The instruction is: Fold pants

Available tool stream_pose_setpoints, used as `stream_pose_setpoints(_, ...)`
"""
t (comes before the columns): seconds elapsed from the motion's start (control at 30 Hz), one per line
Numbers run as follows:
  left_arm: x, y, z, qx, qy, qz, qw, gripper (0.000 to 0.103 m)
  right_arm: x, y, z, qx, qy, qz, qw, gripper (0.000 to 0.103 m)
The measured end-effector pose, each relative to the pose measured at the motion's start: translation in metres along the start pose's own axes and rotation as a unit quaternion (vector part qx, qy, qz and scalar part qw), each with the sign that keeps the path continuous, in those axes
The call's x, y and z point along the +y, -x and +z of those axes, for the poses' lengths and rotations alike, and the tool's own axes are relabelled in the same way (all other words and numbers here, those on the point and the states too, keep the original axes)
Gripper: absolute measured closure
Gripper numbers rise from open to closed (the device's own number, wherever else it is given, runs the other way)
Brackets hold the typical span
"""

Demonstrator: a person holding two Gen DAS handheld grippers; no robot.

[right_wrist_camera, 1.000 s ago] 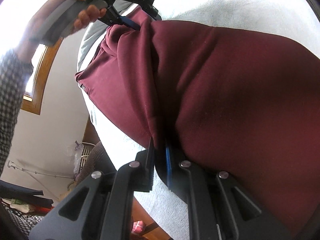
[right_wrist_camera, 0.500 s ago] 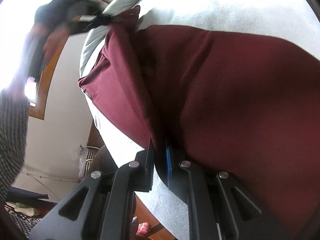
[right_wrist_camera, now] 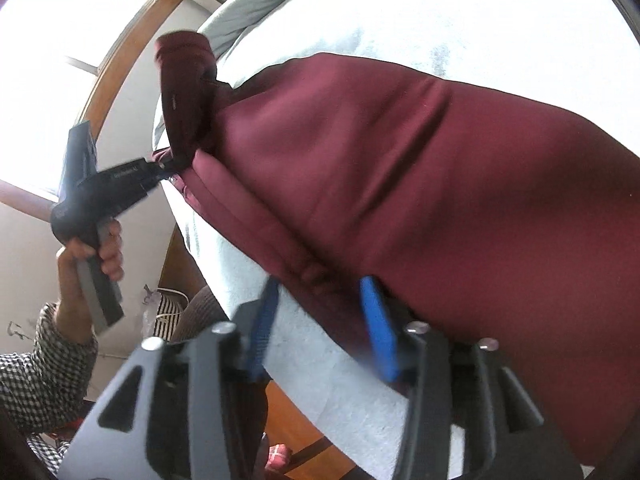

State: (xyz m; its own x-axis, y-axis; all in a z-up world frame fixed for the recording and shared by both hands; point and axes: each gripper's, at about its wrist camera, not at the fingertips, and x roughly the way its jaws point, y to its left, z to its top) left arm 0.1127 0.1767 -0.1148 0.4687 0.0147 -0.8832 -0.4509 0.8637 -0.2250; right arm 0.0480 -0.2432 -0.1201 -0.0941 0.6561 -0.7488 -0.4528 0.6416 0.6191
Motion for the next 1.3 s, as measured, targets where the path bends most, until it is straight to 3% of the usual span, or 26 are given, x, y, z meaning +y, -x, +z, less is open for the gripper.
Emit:
stream_pose_setpoints(0.17,0.007,0.005,-0.015,-0.008,0.018,-0.02,0.9996,0.097,0.002,0.0,0.0,0.0,-0.002,-0.01,1.0,0.052)
stream_pose_setpoints(0.3,0.018,0.009,-0.014,-0.013,0.035,-0.039,0.9986,0.09,-0.004,0.001,0.001,0.0,-0.014,-0.005,1.0,0.05)
stream_pose_setpoints(0.33,0.027,0.012,-0.014,-0.016,0.053,-0.052,0.9971,0.086,-0.004,0.001,0.002,0.0,-0.016,-0.004,1.0,0.05)
stream_pose_setpoints(0.4,0.048,0.016,-0.013,-0.02,0.088,-0.078,0.9928,0.056,-0.004,-0.001,-0.001,-0.002,-0.018,-0.002,1.0,0.049)
stream_pose_setpoints(0.47,0.068,0.023,-0.01,-0.037,0.133,-0.09,0.9863,0.053,-0.003,-0.002,-0.003,-0.002,-0.02,-0.002,1.0,0.049)
stream_pose_setpoints(0.57,0.09,0.021,0.001,-0.044,0.175,-0.104,0.9781,0.053,-0.006,-0.002,-0.003,-0.002,-0.023,0.0,1.0,0.049)
stream_pose_setpoints(0.73,0.106,0.001,0.017,-0.016,0.198,-0.112,0.9737,0.056,-0.004,-0.003,-0.003,-0.001,-0.022,-0.004,1.0,0.049)
stream_pose_setpoints(0.77,0.105,-0.001,0.022,-0.017,0.195,-0.108,0.9747,0.063,-0.003,-0.003,-0.003,0.0,-0.021,-0.006,1.0,0.049)
stream_pose_setpoints(0.8,0.102,-0.003,0.024,-0.018,0.191,-0.102,0.9762,0.078,-0.002,-0.003,-0.003,0.0,-0.021,-0.007,1.0,0.049)
stream_pose_setpoints(0.9,0.098,0.007,0.033,-0.033,0.173,-0.096,0.9796,0.092,0.001,-0.002,-0.001,0.002,-0.021,-0.01,1.0,0.049)
stream_pose_setpoints(1.0,0.098,0.021,0.031,-0.044,0.159,-0.055,0.9848,0.093,0.007,0.002,0.0,-0.004,-0.019,-0.02,1.0,0.049)
stream_pose_setpoints(1.07,0.108,0.001,0.023,-0.011,0.144,-0.021,0.9893,0.092,0.009,0.003,0.002,-0.007,-0.017,-0.029,0.999,0.049)
stream_pose_setpoints(1.13,0.112,-0.013,0.019,-0.002,0.135,-0.02,0.9907,0.091,0.009,0.001,0.003,-0.002,-0.017,-0.036,0.999,0.049)
stream_pose_setpoints(1.23,0.101,0.001,0.023,-0.024,0.101,-0.022,0.9943,0.083,0.012,0.0,0.004,-0.001,-0.02,-0.039,0.999,0.044)
stream_pose_setpoints(1.3,0.1,0.01,0.02,-0.021,0.115,-0.014,0.9931,0.051,0.014,0.007,0.003,-0.011,-0.018,-0.045,0.999,0.037)
